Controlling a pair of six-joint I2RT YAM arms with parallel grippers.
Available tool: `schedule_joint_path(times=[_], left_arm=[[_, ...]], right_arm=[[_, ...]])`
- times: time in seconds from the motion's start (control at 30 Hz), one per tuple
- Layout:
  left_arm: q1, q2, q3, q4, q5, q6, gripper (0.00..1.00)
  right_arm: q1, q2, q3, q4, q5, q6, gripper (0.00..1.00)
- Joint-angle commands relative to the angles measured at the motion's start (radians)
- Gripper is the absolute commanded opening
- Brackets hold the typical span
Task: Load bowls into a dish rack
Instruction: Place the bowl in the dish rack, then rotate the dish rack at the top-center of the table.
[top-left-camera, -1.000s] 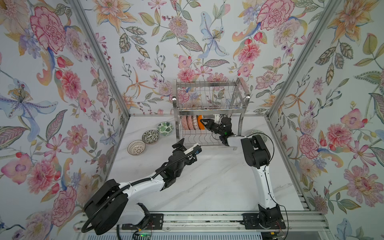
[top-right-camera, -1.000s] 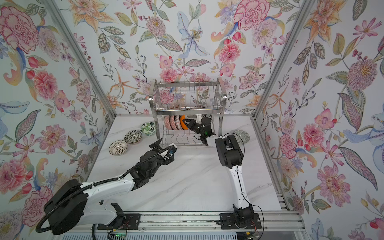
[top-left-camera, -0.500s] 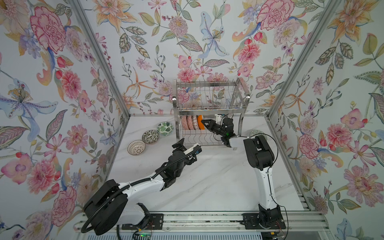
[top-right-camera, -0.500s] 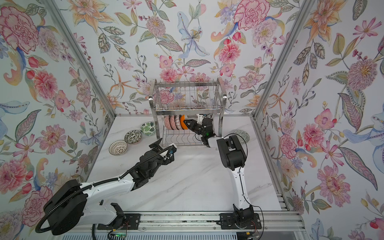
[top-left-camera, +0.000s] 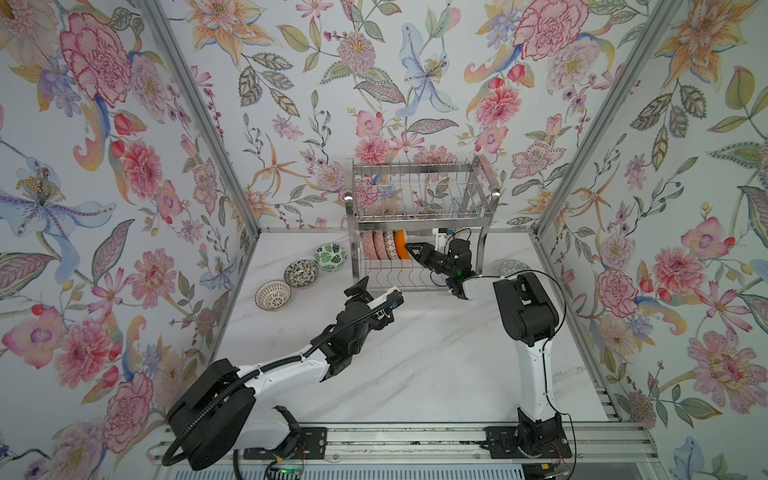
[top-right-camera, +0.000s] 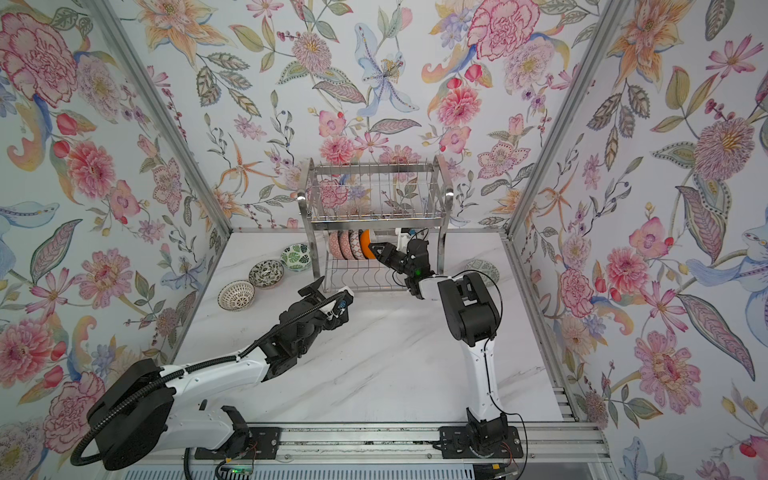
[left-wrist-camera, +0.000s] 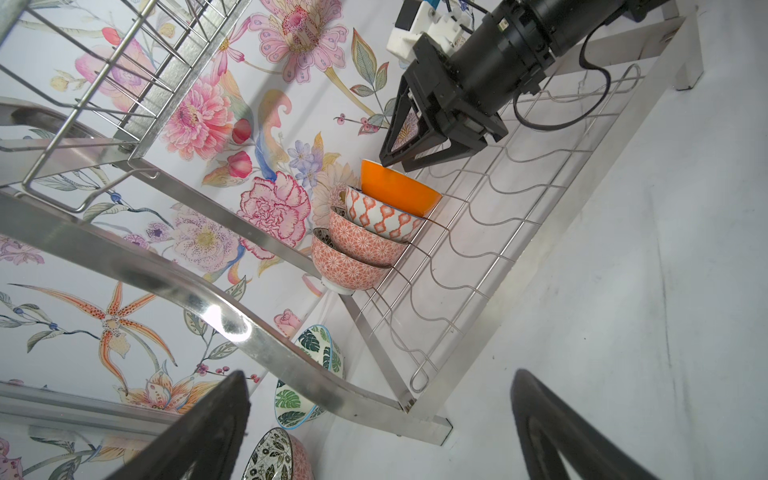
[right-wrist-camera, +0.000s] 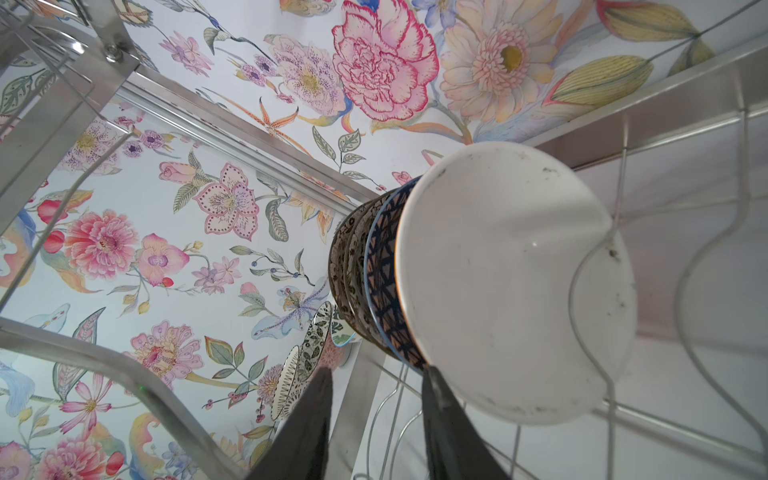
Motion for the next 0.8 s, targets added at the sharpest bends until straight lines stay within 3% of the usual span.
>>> schedule_joint_path(times=[0.0,0.3,0.77], left_arm=[[-0.013,-0.020,-0.014,0.017,-0.009,0.010,0.99],[-0.013,-0.015,-0.014,0.018,-0.012,0.010,0.99],[-0.012,-0.010,-0.005,0.028,-0.041,-0.023,0.99]], right_arm=[[0.005,-0.061,-0.036,0.024,0.014,-0.036,0.39],[0.023,-0.150,-0.102,-0.075,0.060,-0.128,0.41],[0.062,-0.350,-0.199,-0.411,0.197,-0.346,0.61]])
